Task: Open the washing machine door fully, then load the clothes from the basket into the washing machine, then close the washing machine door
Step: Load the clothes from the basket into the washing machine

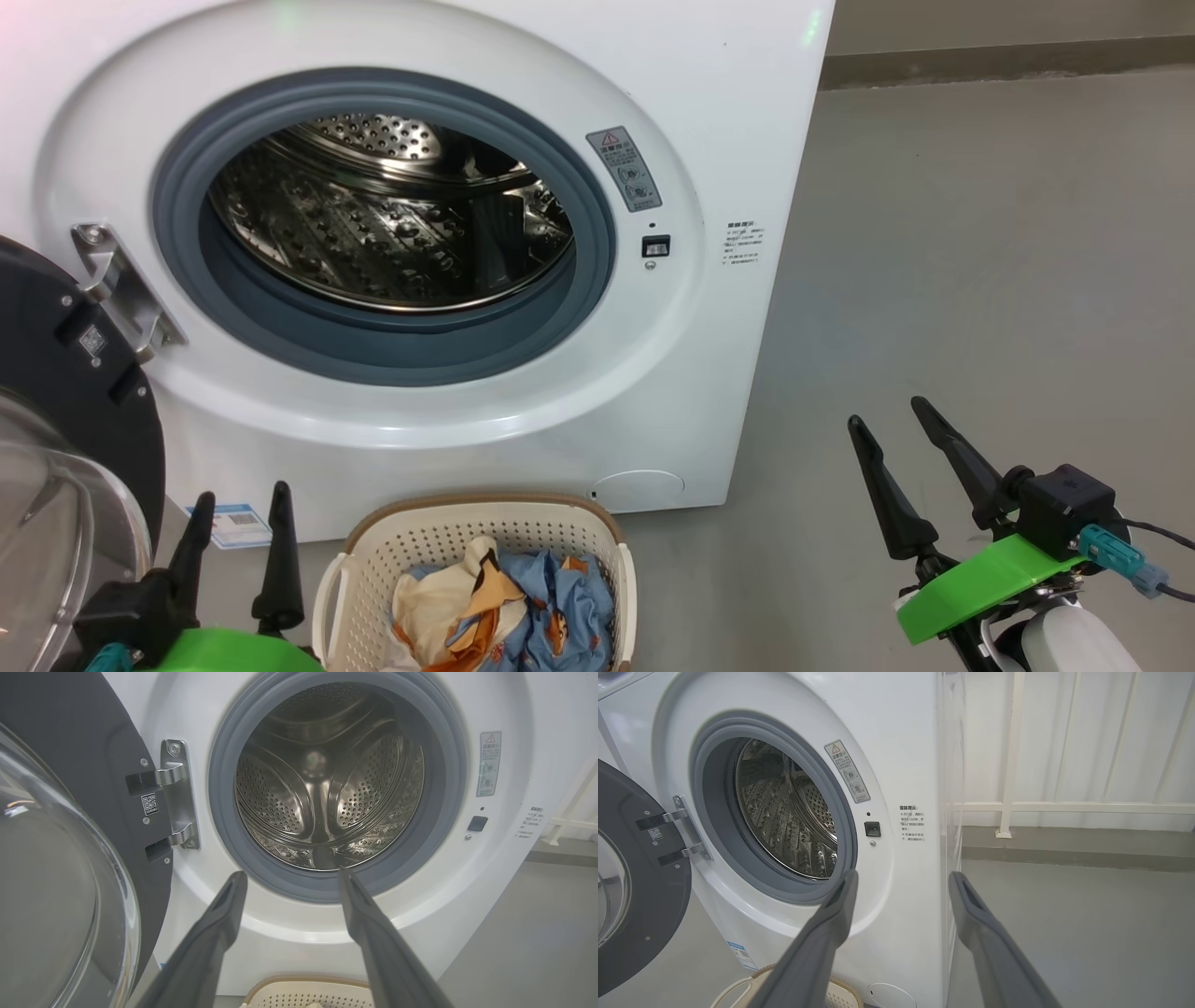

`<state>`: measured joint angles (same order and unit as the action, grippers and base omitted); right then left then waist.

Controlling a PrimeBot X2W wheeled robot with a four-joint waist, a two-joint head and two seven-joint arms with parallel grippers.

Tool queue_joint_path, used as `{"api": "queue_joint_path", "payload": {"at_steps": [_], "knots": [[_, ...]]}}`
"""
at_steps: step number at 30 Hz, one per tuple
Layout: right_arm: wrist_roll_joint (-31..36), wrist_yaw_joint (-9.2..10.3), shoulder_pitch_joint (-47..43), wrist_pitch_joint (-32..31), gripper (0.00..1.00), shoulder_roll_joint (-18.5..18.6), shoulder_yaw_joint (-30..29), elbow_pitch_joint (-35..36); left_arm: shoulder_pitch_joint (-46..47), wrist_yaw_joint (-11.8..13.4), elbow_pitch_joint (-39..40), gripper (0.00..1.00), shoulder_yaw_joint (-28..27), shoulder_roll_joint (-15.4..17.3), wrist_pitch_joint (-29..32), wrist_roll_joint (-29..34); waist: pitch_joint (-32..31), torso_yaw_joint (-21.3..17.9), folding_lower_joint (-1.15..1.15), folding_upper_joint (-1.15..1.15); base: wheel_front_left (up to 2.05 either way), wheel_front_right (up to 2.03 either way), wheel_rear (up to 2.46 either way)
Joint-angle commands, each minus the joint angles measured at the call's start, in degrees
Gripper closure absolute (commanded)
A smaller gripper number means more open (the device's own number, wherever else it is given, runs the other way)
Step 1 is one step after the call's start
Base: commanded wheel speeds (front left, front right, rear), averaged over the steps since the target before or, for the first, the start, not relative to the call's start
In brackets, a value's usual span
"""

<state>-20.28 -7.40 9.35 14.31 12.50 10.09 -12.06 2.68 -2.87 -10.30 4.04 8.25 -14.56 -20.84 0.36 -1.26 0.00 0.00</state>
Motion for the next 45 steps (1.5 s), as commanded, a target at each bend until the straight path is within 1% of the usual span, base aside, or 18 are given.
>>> {"api": "queue_joint_path", "payload": {"at_steps": [1, 13, 22, 30, 34, 35, 45], "knots": [[0.0, -0.09, 0.88, 0.69, 0.0, 0.1, 1.1, 1.28, 2.32, -0.29, 1.03, 0.0, -2.2, 0.81, -0.44, 0.93, 0.03, -0.01, 0.0, 0.0, 0.0, 0.0, 0.0], [0.01, -0.09, 0.64, 0.69, 0.0, 0.05, 1.05, 1.19, 2.29, -0.54, 0.7, 0.0, -2.16, 0.79, -0.44, 1.09, 0.41, -0.11, 0.0, 0.0, 0.0, 0.0, 0.0], [-0.1, -0.09, 1.46, 0.69, 0.0, 0.13, 1.27, 1.19, 3.09, -0.97, 0.44, 0.0, -1.68, 0.96, -0.44, 0.84, 2.98, -0.63, 0.0, 0.0, 0.0, 0.0, 0.0], [0.17, -0.09, 2.54, 0.69, 0.0, -0.26, 0.64, 1.71, 4.91, -1.39, -0.48, 0.0, -1.12, 1.43, -0.38, 0.65, 7.16, -1.37, 0.0, 0.0, 0.0, 0.0, 0.0], [0.38, -0.09, 3.71, 0.69, 0.0, -0.88, 0.44, 2.05, 7.0, -2.07, -2.47, 0.0, -0.54, 1.78, -0.23, -0.08, 10.7, -2.04, 0.0, 0.0, 0.0, 0.0, 0.0], [0.38, -0.09, 3.71, 0.69, 0.0, -0.88, 0.44, 2.05, 7.0, -2.07, -2.47, 0.0, -0.54, 1.78, -0.23, -0.08, 10.7, -2.04, 0.0, 0.0, 0.0, 0.0, 0.0], [1.05, -0.09, 6.61, 0.69, 0.0, -2.58, -0.42, 2.99, 12.5, -3.07, -6.8, 0.0, 1.28, 2.55, -0.27, -0.32, 18.01, -3.69, 0.0, 0.0, 0.0, 0.0, 0.0]]}}
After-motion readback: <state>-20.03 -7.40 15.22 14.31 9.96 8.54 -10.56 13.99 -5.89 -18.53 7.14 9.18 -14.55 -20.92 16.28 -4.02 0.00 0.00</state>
